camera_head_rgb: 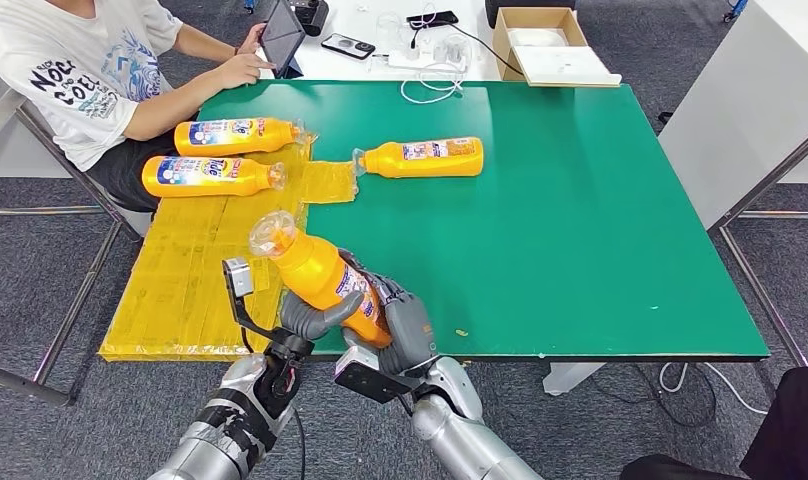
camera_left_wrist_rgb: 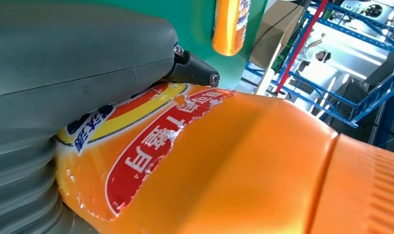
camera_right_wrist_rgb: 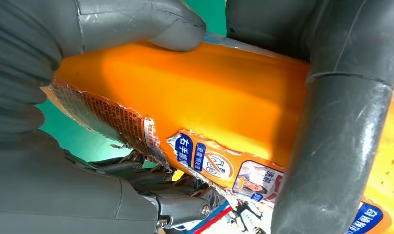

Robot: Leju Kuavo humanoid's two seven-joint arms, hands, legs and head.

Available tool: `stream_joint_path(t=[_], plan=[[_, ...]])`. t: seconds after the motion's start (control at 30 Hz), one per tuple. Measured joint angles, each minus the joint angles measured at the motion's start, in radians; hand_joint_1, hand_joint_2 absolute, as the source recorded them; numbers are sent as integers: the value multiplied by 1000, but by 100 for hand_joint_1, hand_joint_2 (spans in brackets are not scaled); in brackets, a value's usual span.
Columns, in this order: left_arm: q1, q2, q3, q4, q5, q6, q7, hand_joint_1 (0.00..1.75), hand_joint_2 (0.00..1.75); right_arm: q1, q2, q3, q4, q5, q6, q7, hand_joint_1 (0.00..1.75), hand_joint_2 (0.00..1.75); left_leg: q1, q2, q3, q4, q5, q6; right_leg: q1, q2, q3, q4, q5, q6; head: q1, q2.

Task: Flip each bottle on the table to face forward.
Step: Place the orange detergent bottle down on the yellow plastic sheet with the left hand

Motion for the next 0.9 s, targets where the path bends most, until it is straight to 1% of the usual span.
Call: stream_joint_path(t=[0.17, 0.2, 0.23, 0.3, 0.33, 0.37, 0.43, 0.5, 0.63, 0.77, 0.83, 0.9], plan=[[0, 0, 0, 0, 2, 1, 0, 175, 175, -1, 0, 0, 3, 2, -5, 6, 175, 175, 0, 0, 0, 0, 0, 0, 0, 0, 0, 0, 0, 0, 0, 0], [0, 0, 0, 0, 2, 3, 0, 175, 175, -2, 0, 0, 4, 3, -7, 9, 144, 175, 0, 0, 0, 0, 0, 0, 0, 0, 0, 0, 0, 0, 0, 0], [0, 0, 1, 0, 2, 7, 0, 175, 175, -3, 0, 0, 5, 4, -9, 13, 100, 175, 0, 0, 0, 0, 0, 0, 0, 0, 0, 0, 0, 0, 0, 0], [0, 0, 1, -3, 0, 22, 0, 175, 175, -6, 0, 0, 10, 7, -13, 23, 13, 87, 0, 0, 0, 0, 0, 0, 0, 0, 0, 0, 0, 0, 0, 0], [-1, 0, 1, -7, -6, 37, -1, 175, 175, -7, 1, 0, 12, 8, -16, 30, 0, 44, 0, 0, 0, 0, 0, 0, 0, 0, 0, 0, 0, 0, 0, 0], [-2, 0, 0, -12, -21, 59, -7, 175, 175, -8, 2, 0, 16, 9, -18, 36, 0, 0, 0, 0, 0, 0, 0, 0, 0, 0, 0, 0, 0, 0, 0, 0], [-5, -2, -3, -26, -79, 136, -31, 175, 175, -8, 3, -3, 21, 5, -22, 44, 0, 0, 0, 0, 0, 0, 0, 0, 0, 0, 0, 0, 0, 0, 0, 0], [-14, -6, -6, -39, -171, 260, -67, 175, 175, -9, 5, -9, 18, -12, -21, 44, 0, 0, 0, 0, -1, 0, 0, 0, 0, 0, 0, 0, 0, 0, 0, 0], [-68, -9, 7, -44, -331, 576, -134, 175, 175, 1, 9, -23, -41, -75, 10, 32, 0, 0, 0, 0, -1, 0, 0, 0, 0, 0, 0, 0, 1, -1, 0, 0], [-151, 8, 63, -14, -488, 870, -197, 175, 175, 33, 9, -42, -168, -149, 22, 18, 0, 0, 1, 0, -1, 0, 1, 0, 1, 0, 0, 0, 2, -2, 0, 0], [-186, 23, 91, 14, -557, 973, -212, 175, 175, 45, 6, -51, -234, -177, 23, 16, 0, 0, 1, 0, -1, 0, 1, 0, 1, 0, 0, 1, 2, -2, 0, 0], [-209, 36, 113, 38, -590, 1020, -216, 175, 175, 55, 2, -59, -289, -193, 24, 15, 0, 0, 1, 0, 0, 0, 1, 0, 1, 0, 0, 1, 2, -2, 0, 0]])
